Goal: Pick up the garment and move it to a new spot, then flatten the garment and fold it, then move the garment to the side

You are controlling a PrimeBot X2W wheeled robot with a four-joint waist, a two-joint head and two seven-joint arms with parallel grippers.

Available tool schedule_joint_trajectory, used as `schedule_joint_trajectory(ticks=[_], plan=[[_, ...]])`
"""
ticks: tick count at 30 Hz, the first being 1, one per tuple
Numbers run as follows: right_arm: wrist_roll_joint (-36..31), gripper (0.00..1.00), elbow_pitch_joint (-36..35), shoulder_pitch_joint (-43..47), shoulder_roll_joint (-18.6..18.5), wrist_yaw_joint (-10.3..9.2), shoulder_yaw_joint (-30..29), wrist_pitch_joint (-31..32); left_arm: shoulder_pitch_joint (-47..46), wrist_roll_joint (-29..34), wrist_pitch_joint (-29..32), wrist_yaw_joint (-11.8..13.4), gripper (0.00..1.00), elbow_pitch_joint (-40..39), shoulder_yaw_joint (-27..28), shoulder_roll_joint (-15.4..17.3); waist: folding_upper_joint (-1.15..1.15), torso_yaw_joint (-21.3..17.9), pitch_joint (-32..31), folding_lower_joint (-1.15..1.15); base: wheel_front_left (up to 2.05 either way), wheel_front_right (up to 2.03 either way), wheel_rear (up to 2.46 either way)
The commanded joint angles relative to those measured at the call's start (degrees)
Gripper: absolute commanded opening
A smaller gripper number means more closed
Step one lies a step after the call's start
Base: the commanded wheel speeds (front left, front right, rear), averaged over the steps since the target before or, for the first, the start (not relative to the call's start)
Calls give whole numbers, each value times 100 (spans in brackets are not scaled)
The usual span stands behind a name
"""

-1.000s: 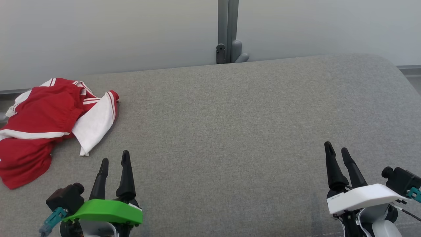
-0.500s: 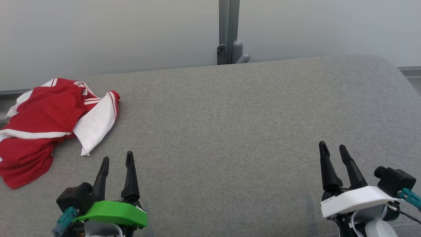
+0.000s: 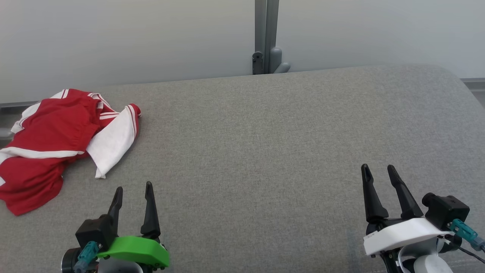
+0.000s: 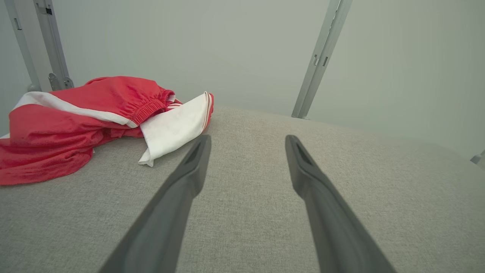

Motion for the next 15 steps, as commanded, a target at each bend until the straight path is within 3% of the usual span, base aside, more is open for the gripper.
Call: schedule_joint_trajectory(ticks=[1, 15], plan=[[-167, 100, -65, 24, -38, 3, 26, -69, -28, 157, -41, 23, 100, 15, 11, 43, 41, 4, -2, 0, 0, 0, 0], [-794, 100, 118, 102, -41, 3, 140, -288, 29, 572, -187, 45, 100, 270, 169, 37, 47, 29, -21, 0, 0, 0, 0]])
